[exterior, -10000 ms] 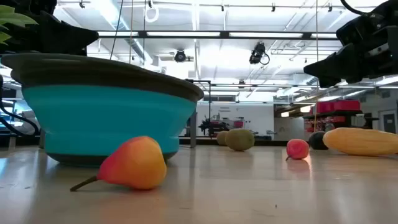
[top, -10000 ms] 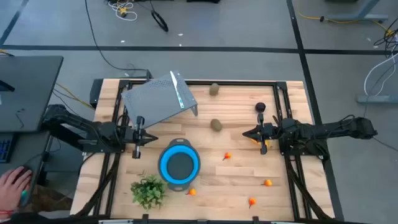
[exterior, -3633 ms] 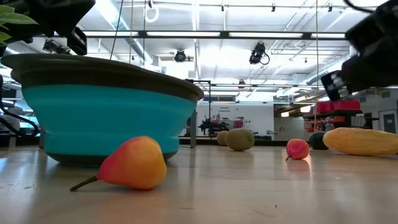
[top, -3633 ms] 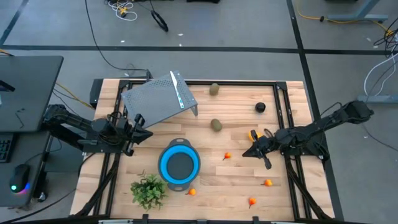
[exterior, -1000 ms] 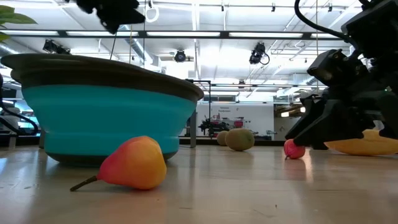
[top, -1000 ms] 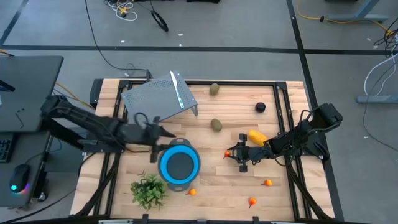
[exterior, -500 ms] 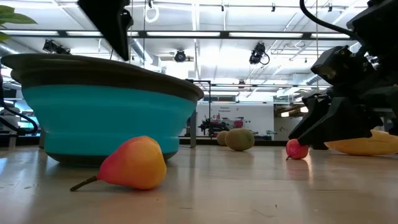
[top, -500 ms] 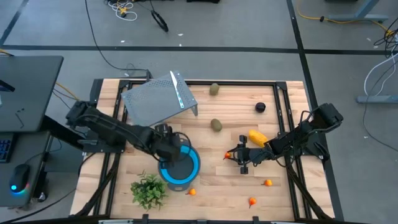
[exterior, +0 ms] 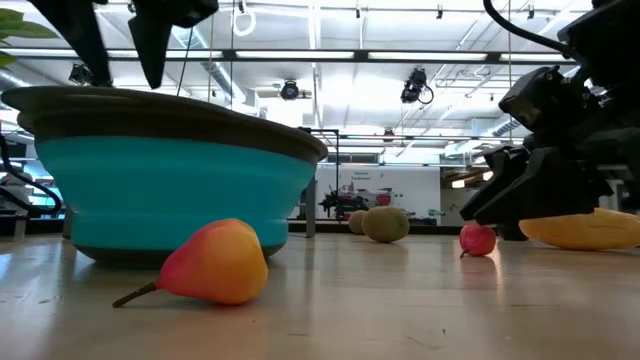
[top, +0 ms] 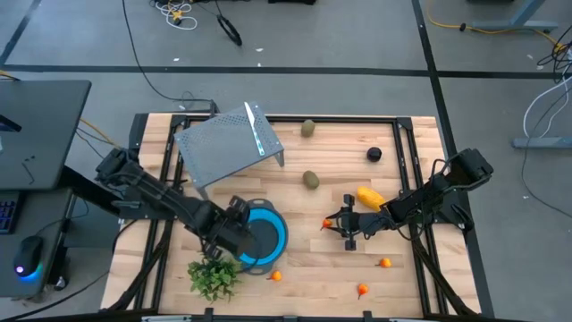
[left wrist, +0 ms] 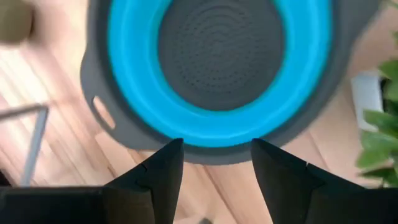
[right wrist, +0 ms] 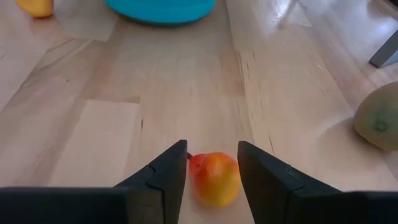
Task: Pick & Place Fruit
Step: Put the blue strainer bowl on the shelf
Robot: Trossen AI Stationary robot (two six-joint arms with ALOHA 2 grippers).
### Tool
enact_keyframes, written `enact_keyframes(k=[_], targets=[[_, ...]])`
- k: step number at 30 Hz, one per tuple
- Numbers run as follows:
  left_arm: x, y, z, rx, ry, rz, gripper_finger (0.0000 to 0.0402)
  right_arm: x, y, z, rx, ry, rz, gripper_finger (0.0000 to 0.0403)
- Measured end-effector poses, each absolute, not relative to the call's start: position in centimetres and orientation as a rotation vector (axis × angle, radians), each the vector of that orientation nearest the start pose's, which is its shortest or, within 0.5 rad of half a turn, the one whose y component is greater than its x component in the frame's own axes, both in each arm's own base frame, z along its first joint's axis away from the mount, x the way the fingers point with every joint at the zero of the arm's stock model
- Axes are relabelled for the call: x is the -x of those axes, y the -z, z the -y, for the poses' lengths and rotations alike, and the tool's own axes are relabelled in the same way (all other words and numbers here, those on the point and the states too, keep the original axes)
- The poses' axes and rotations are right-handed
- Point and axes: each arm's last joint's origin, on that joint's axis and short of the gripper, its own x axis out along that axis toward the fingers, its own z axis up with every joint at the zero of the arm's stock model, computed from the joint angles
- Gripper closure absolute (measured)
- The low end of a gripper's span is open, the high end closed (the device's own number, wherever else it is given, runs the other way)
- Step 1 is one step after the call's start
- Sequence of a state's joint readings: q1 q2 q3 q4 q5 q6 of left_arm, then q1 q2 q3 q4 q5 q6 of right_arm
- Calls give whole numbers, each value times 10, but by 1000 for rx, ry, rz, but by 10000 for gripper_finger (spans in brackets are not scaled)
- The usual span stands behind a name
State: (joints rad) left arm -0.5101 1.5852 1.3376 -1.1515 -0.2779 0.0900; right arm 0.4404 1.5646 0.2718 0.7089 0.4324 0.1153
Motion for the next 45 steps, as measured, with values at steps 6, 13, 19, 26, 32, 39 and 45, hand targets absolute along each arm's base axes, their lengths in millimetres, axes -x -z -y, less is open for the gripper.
enact_keyframes(k=[6, 13, 19, 26, 32, 39, 45], targets=[[-259, -270, 138, -682, 314, -1289, 203, -206, -97, -84, 131, 3, -525, 249], [-255, -270, 143, -758, 379, -1290, 200, -206, -97, -84, 155, -5, -526, 249], [-250, -257, 144, -810, 413, -1310, 181, -206, -97, -84, 155, -5, -525, 249], [-243, -224, 147, -927, 465, -1291, 160, -206, -97, -85, 159, -28, -529, 249], [-240, -223, 146, -926, 491, -1316, 158, -206, -97, -85, 178, -34, -521, 249], [-237, -208, 149, -926, 508, -1291, 159, -206, -98, -85, 163, -31, -519, 249], [-236, -193, 150, -1047, 454, -1208, 173, -206, -98, -85, 160, -30, -521, 249]])
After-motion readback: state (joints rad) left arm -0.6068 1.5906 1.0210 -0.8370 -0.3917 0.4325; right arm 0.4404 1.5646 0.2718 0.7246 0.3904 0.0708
